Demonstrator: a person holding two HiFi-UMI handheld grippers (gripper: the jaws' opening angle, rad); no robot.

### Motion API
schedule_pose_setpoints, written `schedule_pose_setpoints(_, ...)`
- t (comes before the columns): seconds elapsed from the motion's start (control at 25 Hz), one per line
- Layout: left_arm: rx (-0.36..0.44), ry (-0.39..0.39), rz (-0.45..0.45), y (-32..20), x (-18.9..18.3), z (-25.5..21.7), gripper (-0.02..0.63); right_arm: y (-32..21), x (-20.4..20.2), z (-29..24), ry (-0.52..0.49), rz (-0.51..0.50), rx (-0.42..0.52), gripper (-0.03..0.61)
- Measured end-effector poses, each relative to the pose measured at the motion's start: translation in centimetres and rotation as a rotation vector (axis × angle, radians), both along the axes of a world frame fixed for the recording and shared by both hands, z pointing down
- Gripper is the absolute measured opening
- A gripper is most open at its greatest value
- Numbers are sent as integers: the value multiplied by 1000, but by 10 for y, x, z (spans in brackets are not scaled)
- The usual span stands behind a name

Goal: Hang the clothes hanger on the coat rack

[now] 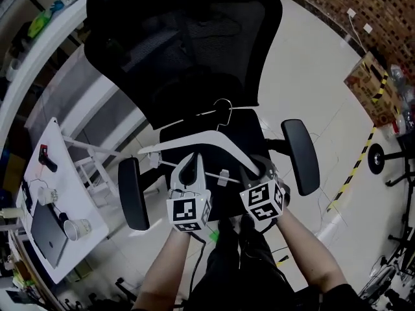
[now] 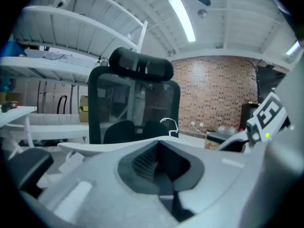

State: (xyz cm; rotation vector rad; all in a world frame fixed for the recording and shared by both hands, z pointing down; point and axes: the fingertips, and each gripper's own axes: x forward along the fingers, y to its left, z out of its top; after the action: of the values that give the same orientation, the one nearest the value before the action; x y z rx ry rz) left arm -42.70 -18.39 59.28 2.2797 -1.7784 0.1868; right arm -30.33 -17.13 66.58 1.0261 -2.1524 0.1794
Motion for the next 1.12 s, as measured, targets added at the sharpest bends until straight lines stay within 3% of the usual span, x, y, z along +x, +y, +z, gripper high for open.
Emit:
schedule_pose_setpoints(0.24,103,-8,66,-1,20,-67,5,-16,15,-65,-35,70,83,109)
schedule_pose_setpoints(0.64,236,0,203,-18,76,-170,5,-38,78,-181,-18,194,281,109)
schedule_pose_setpoints(1.12,380,117,535,-4,249,-257,5,15,223,-264,34,440,375,109)
